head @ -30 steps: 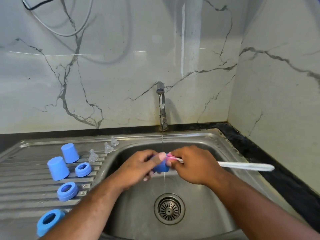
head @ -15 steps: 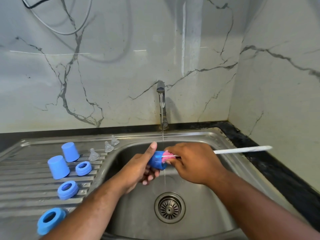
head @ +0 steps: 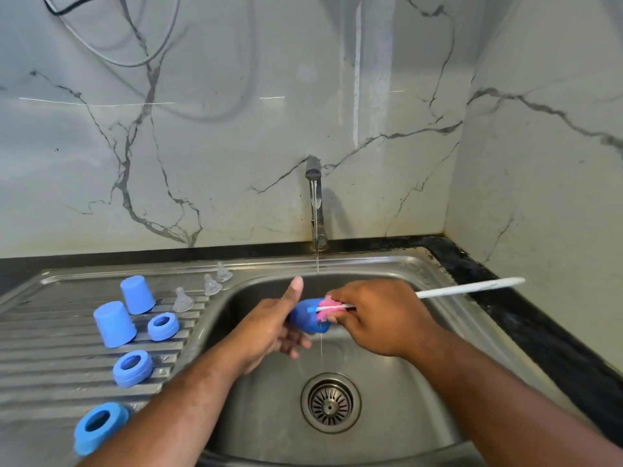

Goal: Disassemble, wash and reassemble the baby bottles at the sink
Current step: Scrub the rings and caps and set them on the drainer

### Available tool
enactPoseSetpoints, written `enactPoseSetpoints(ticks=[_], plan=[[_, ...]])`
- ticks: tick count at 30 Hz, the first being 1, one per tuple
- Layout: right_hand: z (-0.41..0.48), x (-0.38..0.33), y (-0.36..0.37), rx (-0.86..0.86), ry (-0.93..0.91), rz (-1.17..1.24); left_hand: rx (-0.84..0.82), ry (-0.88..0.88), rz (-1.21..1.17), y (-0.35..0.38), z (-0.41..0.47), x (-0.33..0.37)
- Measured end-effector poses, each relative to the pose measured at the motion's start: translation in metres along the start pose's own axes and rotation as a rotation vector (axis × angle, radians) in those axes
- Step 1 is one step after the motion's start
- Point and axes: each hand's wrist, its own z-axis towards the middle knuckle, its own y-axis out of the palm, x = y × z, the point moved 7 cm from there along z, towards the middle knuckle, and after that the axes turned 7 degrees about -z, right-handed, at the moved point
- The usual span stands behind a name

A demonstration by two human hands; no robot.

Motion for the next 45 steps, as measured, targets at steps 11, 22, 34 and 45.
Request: enactPoseSetpoints(ticks=[11,22,34,45], plan=[[0.000,0.020,0.008,-0.125,0.219,0.155,-0.181,0.353,0.275,0.009,0.001,0.020],[0.002,-0.002,-0.006,0.022,0.018,-0.008,-0.098,-0.014,0.032,0.010,-0.001,-0.002],[-0.001,0.008,-0.001,-0.027,0.109,0.031,-0.058,0.238,0.061,0.006,0.000,0.015],[0.001,0.018,0.004,-0.117,0.198,0.163,-0.155,0.294,0.151,0.007,0.001,0.022]])
